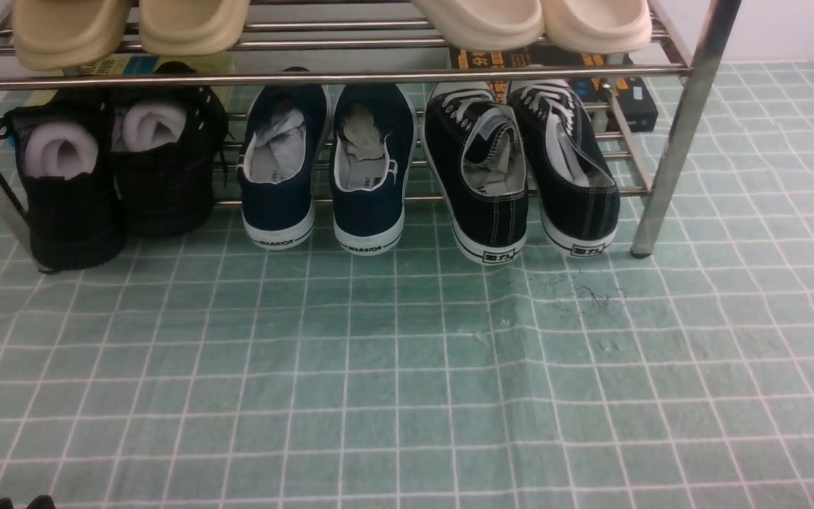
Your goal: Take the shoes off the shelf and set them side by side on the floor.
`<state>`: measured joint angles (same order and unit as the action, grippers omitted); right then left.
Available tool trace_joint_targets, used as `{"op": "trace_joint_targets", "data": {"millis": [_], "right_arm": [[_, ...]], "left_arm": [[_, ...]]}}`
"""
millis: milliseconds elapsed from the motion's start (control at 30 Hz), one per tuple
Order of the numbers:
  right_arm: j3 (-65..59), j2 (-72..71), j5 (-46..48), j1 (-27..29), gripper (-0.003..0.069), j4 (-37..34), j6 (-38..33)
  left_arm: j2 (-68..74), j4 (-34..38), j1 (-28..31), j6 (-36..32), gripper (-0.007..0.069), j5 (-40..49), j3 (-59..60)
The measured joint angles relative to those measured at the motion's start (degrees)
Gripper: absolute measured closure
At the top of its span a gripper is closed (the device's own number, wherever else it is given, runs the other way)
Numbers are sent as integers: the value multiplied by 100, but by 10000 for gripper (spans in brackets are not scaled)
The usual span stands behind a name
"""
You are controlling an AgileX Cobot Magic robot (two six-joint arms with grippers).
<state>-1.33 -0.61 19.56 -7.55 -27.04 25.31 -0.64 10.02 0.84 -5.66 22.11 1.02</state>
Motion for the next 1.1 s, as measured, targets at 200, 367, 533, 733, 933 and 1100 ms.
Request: {"op": "trace_joint_targets", "data": {"millis": [200,367,533,733,933,1100], "right_arm": [[0,0,-181,0,417,-650,314],[0,0,-212,0,419,-727,314],[71,0,-796,0,482,-684,15],[874,675,-1027,0,662,-268,-1214],[2366,3142,832,0,659,143,-2262],[3697,5424,2513,0,659,486,-2854]], "left_arm": [[0,0,0,0,382,0,0],[0,0,0,0,382,0,0],[0,0,0,0,382,0,0],[0,0,0,0,382,0,0],[0,0,0,0,382,0,0],[0,0,0,0,382,0,0]]}}
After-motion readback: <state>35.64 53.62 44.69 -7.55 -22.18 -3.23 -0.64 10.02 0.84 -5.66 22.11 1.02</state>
